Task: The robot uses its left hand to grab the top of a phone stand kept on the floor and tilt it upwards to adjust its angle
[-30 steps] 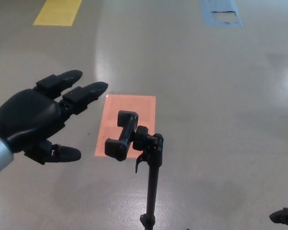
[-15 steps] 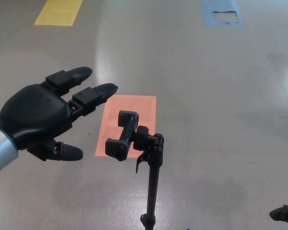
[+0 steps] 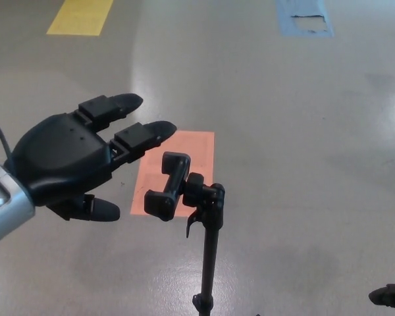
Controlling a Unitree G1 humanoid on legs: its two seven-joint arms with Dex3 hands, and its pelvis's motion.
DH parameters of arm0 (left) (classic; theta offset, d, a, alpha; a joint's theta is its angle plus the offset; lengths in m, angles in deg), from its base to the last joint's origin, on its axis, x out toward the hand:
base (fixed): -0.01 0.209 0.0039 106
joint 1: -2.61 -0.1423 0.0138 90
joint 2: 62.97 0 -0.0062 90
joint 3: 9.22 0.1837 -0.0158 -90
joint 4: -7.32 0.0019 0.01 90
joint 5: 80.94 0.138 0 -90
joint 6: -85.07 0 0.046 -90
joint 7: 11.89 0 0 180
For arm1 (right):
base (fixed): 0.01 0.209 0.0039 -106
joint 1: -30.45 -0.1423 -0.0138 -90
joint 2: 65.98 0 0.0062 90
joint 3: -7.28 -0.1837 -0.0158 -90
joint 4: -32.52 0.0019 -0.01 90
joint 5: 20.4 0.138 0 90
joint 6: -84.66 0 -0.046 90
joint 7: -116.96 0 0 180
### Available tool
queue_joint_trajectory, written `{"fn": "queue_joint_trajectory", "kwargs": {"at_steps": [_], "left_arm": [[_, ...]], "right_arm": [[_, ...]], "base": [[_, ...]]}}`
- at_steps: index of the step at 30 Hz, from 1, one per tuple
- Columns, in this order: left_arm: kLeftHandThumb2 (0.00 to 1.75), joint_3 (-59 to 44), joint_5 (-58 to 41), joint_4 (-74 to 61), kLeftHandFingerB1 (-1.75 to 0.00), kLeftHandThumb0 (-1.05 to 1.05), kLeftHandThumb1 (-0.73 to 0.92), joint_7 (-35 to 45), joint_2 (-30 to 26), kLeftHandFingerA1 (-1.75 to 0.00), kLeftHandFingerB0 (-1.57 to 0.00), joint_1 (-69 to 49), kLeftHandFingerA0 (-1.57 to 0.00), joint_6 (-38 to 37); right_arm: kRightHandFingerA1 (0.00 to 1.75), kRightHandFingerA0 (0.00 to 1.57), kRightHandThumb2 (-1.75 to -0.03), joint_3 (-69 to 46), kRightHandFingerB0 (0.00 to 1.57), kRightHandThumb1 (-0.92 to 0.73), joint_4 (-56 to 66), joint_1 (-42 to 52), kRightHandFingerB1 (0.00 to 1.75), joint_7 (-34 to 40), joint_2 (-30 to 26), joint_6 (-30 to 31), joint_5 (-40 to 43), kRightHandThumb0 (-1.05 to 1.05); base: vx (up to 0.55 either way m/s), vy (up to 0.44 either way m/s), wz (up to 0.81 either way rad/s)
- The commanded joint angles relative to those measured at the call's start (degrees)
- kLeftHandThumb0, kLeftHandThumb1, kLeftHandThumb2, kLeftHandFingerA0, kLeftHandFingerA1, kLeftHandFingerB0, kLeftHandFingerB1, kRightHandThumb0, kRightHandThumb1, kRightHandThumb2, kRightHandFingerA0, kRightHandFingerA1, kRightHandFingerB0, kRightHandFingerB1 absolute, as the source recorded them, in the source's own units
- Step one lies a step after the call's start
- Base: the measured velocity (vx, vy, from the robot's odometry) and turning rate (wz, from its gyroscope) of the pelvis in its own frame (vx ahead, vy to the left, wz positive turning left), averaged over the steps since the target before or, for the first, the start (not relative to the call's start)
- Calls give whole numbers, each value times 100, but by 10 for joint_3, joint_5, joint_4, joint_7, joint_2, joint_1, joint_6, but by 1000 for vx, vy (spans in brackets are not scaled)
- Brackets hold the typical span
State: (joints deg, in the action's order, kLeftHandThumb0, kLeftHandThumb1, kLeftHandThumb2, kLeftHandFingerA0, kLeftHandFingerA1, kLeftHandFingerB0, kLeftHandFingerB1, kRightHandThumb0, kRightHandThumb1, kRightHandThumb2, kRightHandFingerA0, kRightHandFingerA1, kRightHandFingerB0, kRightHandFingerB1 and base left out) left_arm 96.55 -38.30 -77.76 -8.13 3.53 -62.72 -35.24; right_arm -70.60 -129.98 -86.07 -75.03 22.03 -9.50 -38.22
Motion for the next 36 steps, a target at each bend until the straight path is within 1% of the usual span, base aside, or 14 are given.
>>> {"fn": "queue_joint_trajectory", "kwargs": {"at_steps": [1,12,17,18,19,20,21,22,23,24,28,29,34,36], "left_arm": [[86,9,23,-3,-17,-75,48,6,5,-14,-2,1,-5,5],[87,15,47,-5,-14,-79,51,2,5,-13,-1,-6,-4,8],[88,17,57,-5,-17,-76,50,3,4,-16,0,-7,-2,11],[88,17,58,-3,-16,-76,50,2,4,-16,-1,-6,-3,10],[88,16,59,-2,-16,-76,50,2,4,-16,-1,-6,-3,9],[87,17,59,-3,-19,-73,48,3,5,-19,-1,-6,-3,10],[87,17,59,-4,-19,-73,48,4,6,-19,-1,-8,-3,11],[59,17,59,-4,-22,-75,61,4,6,-24,0,-9,-2,10],[59,17,58,-3,-22,-75,61,4,7,-24,0,-9,-2,9],[87,18,62,-2,-16,-76,49,-1,8,-17,-2,-11,-6,8],[86,19,67,1,-15,-76,49,-8,9,-16,-1,-15,-5,8],[87,19,70,2,-13,-77,50,-8,8,-13,0,-17,-3,9],[87,20,78,2,-15,-76,49,-9,9,-16,-1,-21,-5,11],[86,21,80,3,-11,-79,51,-10,11,-14,-1,-23,-6,10]], "right_arm": [[49,2,-102,2,0,-50,-3,-2,47,-8,-9,6,-4,-33],[49,3,-101,3,0,-49,-4,-4,47,-11,-9,6,-4,-33],[49,3,-101,6,1,-50,-4,-7,47,-7,-8,7,-7,-32],[35,20,-61,5,16,-68,-4,-8,28,-7,-7,8,-6,-55],[35,20,-61,5,16,-68,-4,-8,28,-7,-7,8,-5,-55],[49,3,-101,6,1,-50,-4,-9,47,-7,-7,8,-7,-32],[49,3,-101,8,1,-50,-3,-9,47,-8,-8,9,-8,-32],[35,20,-61,8,16,-68,-3,-9,28,-8,-8,8,-8,-56],[35,20,-61,7,16,-68,-3,-8,28,-8,-8,8,-7,-56],[49,3,-102,8,1,-50,-4,-9,47,-7,-8,9,-8,-32],[49,3,-101,8,0,-49,-4,-9,47,-8,-8,9,-7,-33],[36,20,-61,10,17,-68,-3,-9,28,-9,-8,8,-9,-57],[35,20,-61,10,17,-68,-3,-10,28,-7,-8,9,-8,-57],[35,20,-61,10,17,-68,-3,-11,28,-7,-7,9,-8,-57]], "base": [[0,0,0],[0,0,0],[0,0,0],[0,0,0],[0,0,0],[0,0,0],[0,0,0],[0,0,0],[0,0,0],[0,0,0],[0,0,0],[0,0,0],[0,0,0],[0,0,0]]}}
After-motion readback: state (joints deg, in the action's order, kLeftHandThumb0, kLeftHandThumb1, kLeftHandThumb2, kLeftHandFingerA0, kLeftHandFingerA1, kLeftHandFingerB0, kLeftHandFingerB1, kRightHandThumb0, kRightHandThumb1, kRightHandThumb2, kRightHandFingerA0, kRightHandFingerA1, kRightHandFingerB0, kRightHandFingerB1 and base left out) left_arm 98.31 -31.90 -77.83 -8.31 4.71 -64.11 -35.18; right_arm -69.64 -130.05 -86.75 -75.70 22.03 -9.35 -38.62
